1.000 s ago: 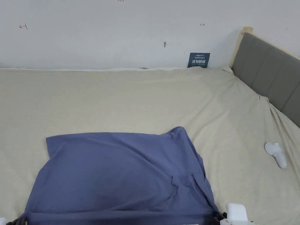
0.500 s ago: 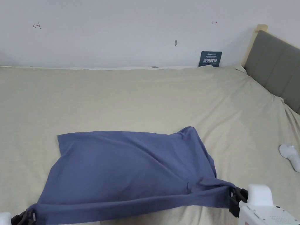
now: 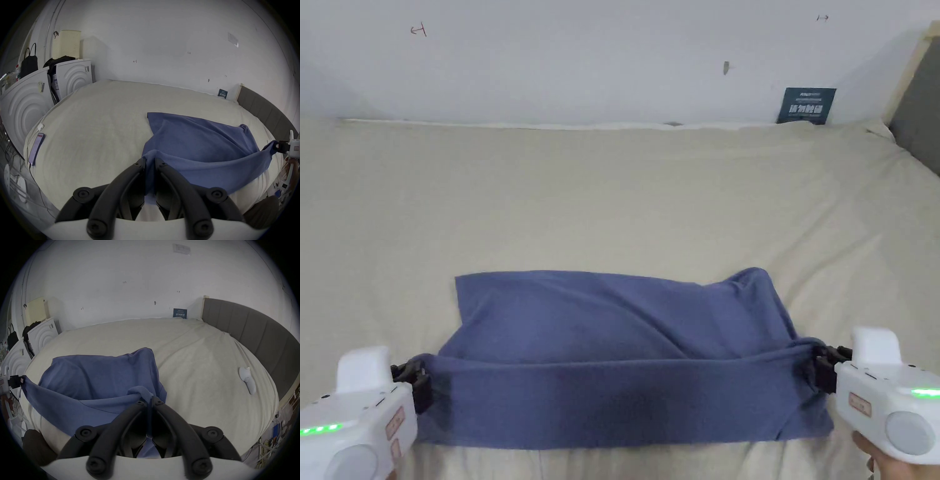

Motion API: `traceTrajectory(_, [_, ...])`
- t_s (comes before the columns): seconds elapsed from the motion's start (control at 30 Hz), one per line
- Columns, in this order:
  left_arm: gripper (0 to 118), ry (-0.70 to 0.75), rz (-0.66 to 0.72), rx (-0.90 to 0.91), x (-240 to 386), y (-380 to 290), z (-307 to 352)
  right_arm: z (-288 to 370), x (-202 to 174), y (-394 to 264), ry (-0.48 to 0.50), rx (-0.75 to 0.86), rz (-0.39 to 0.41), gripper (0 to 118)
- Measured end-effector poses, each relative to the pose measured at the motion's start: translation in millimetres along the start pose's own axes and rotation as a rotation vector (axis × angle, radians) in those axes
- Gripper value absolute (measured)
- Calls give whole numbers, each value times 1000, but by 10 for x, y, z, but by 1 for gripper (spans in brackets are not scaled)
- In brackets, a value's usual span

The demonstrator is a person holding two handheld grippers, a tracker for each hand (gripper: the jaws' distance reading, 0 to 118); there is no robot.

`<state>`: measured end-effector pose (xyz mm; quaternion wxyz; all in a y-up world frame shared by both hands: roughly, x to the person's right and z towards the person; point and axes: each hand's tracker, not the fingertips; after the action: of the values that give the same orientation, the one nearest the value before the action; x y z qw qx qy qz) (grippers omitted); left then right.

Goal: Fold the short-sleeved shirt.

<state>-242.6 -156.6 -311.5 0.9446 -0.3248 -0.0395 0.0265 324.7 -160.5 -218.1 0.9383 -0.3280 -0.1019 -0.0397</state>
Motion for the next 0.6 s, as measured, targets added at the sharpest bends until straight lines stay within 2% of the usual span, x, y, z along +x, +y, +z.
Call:
traceTrajectory(0.33, [11,2,-32,-82,104,177,-771,-644,-21,78,-30,-54,55,6])
traceTrajectory(0.37, [11,12,-38,-97,105,161,-807,-668,-31,75,-34,-49,65,8])
traceTrajectory(0.4, [17,23,-37,-111,101,138,-846,-671,-60,69,-38,-39,89,20])
traceTrajectory(0.43, [17,23,-29,-110,92,113,-876,-671,-88,61,-55,-29,109,20])
traceTrajectory(0.47, [23,17,-17,-107,80,93,-878,-667,-103,53,-67,-20,114,28])
traceTrajectory(0.5, [51,21,-12,-106,70,63,-859,-650,-108,54,-87,-19,108,60])
traceTrajectory(0.53, [93,16,-7,-106,50,39,-837,-624,-109,52,-78,-24,101,93])
traceTrajectory(0.57, [118,19,4,-99,40,15,-764,-538,-120,46,-91,-16,92,113])
traceTrajectory(0.6, [115,80,27,-38,35,-71,-614,-386,-140,37,-100,77,86,118])
